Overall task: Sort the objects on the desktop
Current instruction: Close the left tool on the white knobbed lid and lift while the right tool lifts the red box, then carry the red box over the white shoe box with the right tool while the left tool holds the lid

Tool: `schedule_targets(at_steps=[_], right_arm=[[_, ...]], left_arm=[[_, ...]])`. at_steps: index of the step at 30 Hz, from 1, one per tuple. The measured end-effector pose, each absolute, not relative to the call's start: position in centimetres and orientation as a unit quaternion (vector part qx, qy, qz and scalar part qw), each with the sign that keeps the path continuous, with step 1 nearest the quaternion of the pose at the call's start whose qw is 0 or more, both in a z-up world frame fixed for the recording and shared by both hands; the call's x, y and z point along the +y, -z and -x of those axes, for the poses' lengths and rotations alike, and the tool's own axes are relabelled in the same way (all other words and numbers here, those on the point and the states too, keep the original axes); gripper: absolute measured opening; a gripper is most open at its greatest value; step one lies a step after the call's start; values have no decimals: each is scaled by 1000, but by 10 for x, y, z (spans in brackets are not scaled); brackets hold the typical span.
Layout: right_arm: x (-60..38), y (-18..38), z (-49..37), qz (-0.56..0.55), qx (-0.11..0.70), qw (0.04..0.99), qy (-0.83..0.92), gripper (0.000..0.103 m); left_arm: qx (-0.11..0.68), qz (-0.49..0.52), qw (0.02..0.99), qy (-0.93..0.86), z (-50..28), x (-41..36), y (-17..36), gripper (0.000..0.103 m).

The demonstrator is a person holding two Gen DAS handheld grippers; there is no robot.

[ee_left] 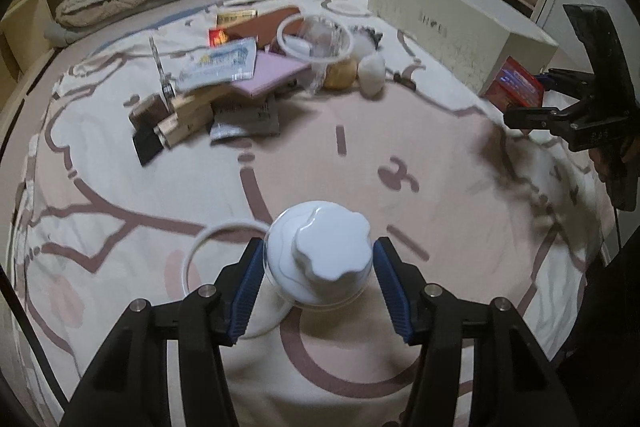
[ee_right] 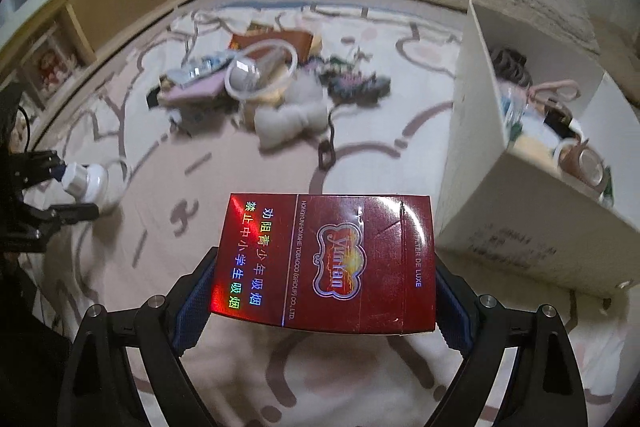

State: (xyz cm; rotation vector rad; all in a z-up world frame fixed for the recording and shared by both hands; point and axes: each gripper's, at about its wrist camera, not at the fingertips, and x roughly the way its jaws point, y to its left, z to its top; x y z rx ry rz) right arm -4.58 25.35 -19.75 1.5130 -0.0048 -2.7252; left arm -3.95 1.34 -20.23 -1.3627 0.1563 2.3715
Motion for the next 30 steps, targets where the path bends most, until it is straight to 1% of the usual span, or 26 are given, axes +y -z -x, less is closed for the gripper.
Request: schedule_targets(at_steps=[13,18,23,30], right_arm=[[267,145,55,-435,-25,-34,899,93],[284,122,58,-406,-33,-74,910,93],[307,97,57,-374,-56,-110,919,93],[331,68,57,-344,-52,-154,925,93]], left_arm=[[23,415,197,-888,60,20,140,55],[27,386,176,-905,66,24,120,55],[7,369,171,-914,72,28,103,55],[-10,343,174,-923,78,38,82,55]])
